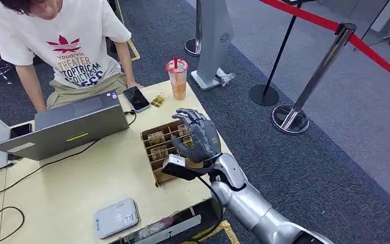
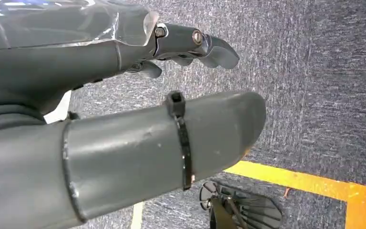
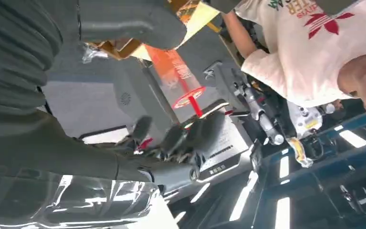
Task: Pass the card to the sensor for recognition and then transmit it.
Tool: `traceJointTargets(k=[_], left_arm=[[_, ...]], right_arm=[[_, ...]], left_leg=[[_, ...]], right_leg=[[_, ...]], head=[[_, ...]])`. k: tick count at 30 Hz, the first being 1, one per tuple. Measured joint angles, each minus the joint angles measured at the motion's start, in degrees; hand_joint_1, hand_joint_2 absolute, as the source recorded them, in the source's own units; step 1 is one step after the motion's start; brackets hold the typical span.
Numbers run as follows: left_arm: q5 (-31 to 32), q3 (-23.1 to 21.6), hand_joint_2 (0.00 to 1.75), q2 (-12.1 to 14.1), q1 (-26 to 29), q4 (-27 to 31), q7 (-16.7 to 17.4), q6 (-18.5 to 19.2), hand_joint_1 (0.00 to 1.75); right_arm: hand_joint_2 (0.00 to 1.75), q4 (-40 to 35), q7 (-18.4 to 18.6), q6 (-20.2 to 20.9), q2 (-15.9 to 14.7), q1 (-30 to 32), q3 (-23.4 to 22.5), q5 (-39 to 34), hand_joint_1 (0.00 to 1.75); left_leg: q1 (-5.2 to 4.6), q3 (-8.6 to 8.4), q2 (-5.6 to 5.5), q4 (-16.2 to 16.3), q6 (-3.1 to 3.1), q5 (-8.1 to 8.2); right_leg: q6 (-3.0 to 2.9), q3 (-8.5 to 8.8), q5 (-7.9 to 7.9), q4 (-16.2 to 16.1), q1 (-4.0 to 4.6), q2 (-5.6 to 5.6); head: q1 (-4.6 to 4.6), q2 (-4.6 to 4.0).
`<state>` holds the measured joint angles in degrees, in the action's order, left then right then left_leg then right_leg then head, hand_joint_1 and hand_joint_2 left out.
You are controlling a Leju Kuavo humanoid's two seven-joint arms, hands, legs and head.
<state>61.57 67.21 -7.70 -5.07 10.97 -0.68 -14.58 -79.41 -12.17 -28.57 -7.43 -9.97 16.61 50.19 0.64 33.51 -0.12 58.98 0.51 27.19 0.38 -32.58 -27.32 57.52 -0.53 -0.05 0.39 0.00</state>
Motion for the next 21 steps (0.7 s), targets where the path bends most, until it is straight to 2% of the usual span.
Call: traceJointTargets(k=[2, 3, 4, 6, 7, 9, 11, 14, 17, 19, 21], left_arm=[[-0.02, 0.0, 0.0, 0.02, -0.01, 0.0, 0.0, 0.0, 0.0], [0.0, 0.0, 0.0, 0.05, 0.0, 0.0, 0.0, 0.0, 0.0], [0.0, 0.0, 0.0, 0.09, 0.0, 0.0, 0.0, 0.0, 0.0], [0.0, 0.0, 0.0, 0.13, -0.01, 0.0, 0.06, 0.02, 0.0], [0.0, 0.0, 0.0, 0.18, 0.0, 0.0, 0.07, 0.02, 0.0], [0.02, 0.0, 0.0, 0.24, -0.01, 0.0, 0.09, 0.02, 0.0], [0.02, 0.0, 0.0, 0.24, -0.02, 0.0, 0.31, 0.04, 0.0], [0.09, 0.0, 0.0, 0.24, -0.03, 0.0, 0.5, 0.11, 0.0], [0.17, 0.0, 0.0, 0.24, -0.04, 0.0, 0.55, 0.18, 0.0], [0.22, 0.0, 0.0, 0.26, -0.05, 0.0, 0.57, 0.2, 0.0], [0.26, 0.0, 0.0, 0.26, -0.05, 0.0, 0.57, 0.35, 0.0]], right_arm=[[1.75, 0.02, 0.02, 0.0, -0.07, 0.23, -0.22, 0.28, 1.13], [1.75, 0.02, 0.04, 0.0, -0.07, 0.27, -0.37, 0.28, 1.13], [1.75, 0.02, 0.04, 0.0, -0.09, 0.28, -0.46, 0.28, 1.06], [1.75, 0.04, 0.04, 0.0, -0.09, 0.29, -0.63, 0.28, 1.06], [1.75, 0.04, 0.02, 0.0, -0.09, 0.29, -0.76, 0.28, 0.98], [1.75, 0.04, 0.02, 0.04, -0.09, 0.28, -0.94, 0.26, 0.99], [1.75, 0.18, 0.02, 0.18, -0.09, 0.23, -1.01, 0.26, 0.93], [1.75, 0.72, 0.02, 0.39, -0.09, -0.03, -1.07, 0.26, 0.98], [1.75, 1.35, 0.02, 0.72, -0.09, -0.4, -1.07, 0.24, 0.87], [1.75, 1.9, 0.02, 0.85, -0.09, -0.79, -1.07, 0.24, 0.99], [1.75, 2.84, 0.02, 1.16, -0.09, -1.38, -1.07, 0.35, 0.98]], left_leg=[[0.0, 0.0, 0.0, 0.0, 0.0, 0.0], [0.0, 0.0, 0.0, 0.0, 0.0, 0.0], [0.0, 0.0, 0.0, 0.0, 0.0, 0.0], [0.0, 0.0, 0.0, 0.0, 0.0, 0.0], [0.0, 0.0, 0.0, 0.0, 0.0, 0.0], [0.0, 0.01, 0.0, 0.0, 0.0, 0.0], [0.0, 0.01, 0.0, 0.0, 0.0, 0.0], [0.0, 0.01, 0.0, 0.0, 0.0, 0.0], [0.0, 0.01, 0.0, 0.0, 0.0, 0.0], [0.0, 0.01, 0.0, 0.0, 0.0, 0.0], [0.0, 0.01, 0.0, 0.0, 0.0, 0.0]], right_leg=[[0.0, 0.0, 0.0, 0.0, 0.0, 0.0], [0.0, 0.0, 0.0, 0.0, 0.0, 0.0], [0.0, 0.0, 0.0, 0.0, 0.0, 0.0], [0.0, 0.0, 0.0, 0.0, 0.0, 0.01], [0.0, 0.0, 0.0, 0.0, 0.0, 0.0], [0.0, 0.0, 0.0, 0.0, 0.0, 0.0], [0.0, 0.0, 0.0, 0.0, 0.0, 0.0], [0.0, 0.0, 0.0, 0.0, 0.0, 0.0], [0.0, 0.0, 0.0, 0.0, 0.0, 0.0], [0.0, 0.0, 0.0, 0.0, 0.0, 0.0], [0.0, 0.0, 0.0, 0.0, 0.0, 0.0]], head=[[0.0, 0.0], [0.0, 0.0], [0.0, 0.0], [0.0, 0.0], [0.0, 0.0], [0.0, 0.0], [0.0, 0.0], [0.0, 0.0], [0.0, 0.0], [0.0, 0.0], [0.0, 0.0]])
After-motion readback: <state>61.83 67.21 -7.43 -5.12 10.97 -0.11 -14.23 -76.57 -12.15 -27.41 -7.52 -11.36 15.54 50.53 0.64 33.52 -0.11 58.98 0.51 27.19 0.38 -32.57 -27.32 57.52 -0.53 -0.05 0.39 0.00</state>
